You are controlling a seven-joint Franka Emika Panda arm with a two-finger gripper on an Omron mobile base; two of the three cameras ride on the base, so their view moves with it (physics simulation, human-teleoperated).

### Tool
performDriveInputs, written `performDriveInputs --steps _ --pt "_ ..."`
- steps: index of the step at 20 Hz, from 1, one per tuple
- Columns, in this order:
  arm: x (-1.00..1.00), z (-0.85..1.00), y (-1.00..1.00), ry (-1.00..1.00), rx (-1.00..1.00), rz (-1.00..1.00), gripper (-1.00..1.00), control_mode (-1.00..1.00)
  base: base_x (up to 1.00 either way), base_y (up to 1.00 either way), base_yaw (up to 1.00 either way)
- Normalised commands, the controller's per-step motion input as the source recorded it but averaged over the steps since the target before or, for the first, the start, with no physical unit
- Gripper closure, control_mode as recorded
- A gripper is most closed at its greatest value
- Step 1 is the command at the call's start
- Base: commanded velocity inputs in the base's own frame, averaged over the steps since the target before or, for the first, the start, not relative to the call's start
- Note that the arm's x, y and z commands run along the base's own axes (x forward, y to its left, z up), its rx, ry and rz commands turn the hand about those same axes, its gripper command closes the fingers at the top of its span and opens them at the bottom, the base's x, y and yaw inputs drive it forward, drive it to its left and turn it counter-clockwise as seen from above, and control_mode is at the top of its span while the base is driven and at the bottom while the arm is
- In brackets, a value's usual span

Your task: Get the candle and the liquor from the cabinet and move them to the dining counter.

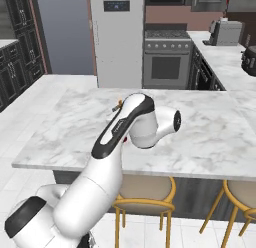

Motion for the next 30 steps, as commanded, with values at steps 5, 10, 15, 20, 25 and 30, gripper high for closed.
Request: performDriveInputs --steps 5,10,15,20,25,30 --pt "0.39 -0.30 0.00 0.05 0.03 0.04 1.00 -1.00 0.00 0.00 0.00" --pt "0.37 -0.30 0.00 0.05 0.02 0.07 1.00 -1.00 0.00 0.00 0.00" --pt "0.45 -0.34 0.01 0.05 0.00 0.04 1.00 -1.00 0.00 0.00 0.00" --pt "0.29 -0.30 0.00 0.00 0.00 0.03 1.00 -1.00 0.00 0.00 0.00" --pt "0.26 -0.28 0.00 0.00 0.00 0.03 1.00 -1.00 0.00 0.00 0.00" --pt "0.17 -0.31 0.00 0.00 0.00 0.03 1.00 -1.00 0.00 0.00 0.00"
